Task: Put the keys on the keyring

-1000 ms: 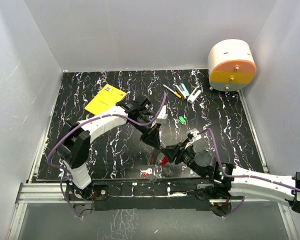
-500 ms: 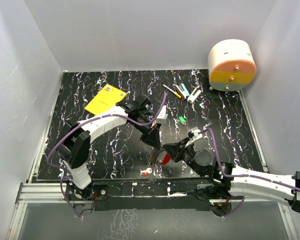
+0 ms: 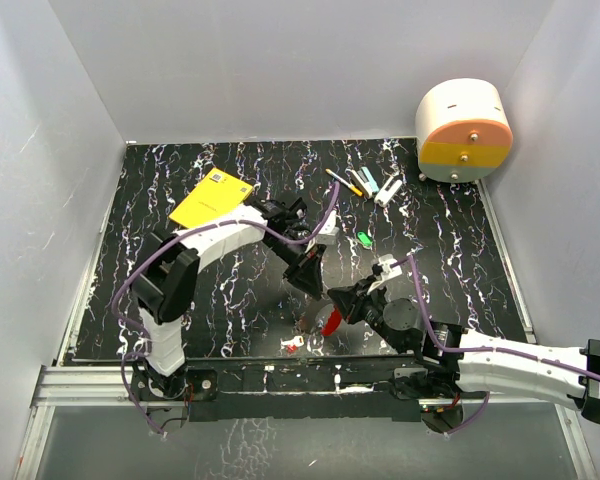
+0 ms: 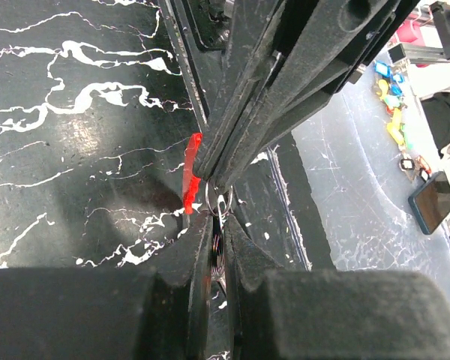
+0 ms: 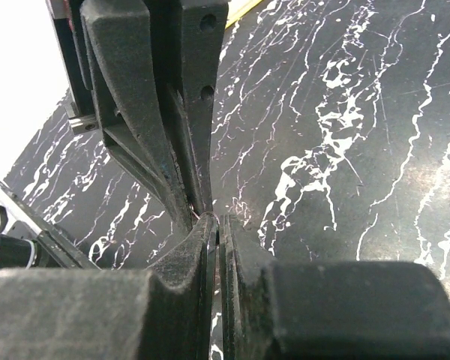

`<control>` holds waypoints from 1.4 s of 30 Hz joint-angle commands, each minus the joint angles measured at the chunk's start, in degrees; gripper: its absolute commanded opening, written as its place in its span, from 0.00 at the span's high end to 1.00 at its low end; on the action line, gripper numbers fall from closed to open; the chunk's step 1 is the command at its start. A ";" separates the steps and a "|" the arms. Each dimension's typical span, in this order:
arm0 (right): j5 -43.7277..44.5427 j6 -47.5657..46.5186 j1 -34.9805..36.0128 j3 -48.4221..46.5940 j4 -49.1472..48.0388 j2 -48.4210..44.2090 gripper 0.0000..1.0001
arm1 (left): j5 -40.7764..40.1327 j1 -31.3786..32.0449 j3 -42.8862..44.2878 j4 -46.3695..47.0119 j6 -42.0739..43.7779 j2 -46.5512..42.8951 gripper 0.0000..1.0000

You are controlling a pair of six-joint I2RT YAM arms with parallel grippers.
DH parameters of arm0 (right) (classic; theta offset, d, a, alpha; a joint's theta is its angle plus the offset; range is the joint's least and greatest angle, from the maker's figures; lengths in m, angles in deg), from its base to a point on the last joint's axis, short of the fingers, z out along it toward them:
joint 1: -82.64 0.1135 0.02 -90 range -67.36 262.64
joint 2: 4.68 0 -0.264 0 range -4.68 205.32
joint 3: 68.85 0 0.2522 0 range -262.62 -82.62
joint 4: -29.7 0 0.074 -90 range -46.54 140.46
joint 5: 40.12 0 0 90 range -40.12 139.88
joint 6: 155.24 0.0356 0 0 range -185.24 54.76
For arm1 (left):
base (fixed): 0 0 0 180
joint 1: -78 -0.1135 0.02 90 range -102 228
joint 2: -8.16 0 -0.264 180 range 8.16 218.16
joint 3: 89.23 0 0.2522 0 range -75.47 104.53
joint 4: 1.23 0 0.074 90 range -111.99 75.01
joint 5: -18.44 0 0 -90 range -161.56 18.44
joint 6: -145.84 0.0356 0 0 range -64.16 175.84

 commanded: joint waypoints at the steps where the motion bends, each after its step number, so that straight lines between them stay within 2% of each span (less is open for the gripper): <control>1: 0.54 -0.88 0.37 -1.22 -3.23 -0.49 0.92 | 3.71 0.08 3.60 -5.83 7.01 3.87 1.00; 16: 1.69 2.17 0.36 1.40 0.55 -0.41 0.92 | 6.10 0.25 12.54 -19.41 18.24 15.70 0.98; 28: -1.79 1.44 0.37 -1.37 0.49 2.02 0.92 | 5.24 0.70 11.31 -14.56 14.32 13.87 0.81; 42: -2.84 0.95 0.37 -2.11 0.55 1.51 0.92 | 6.37 0.79 12.28 -14.55 13.25 15.23 0.74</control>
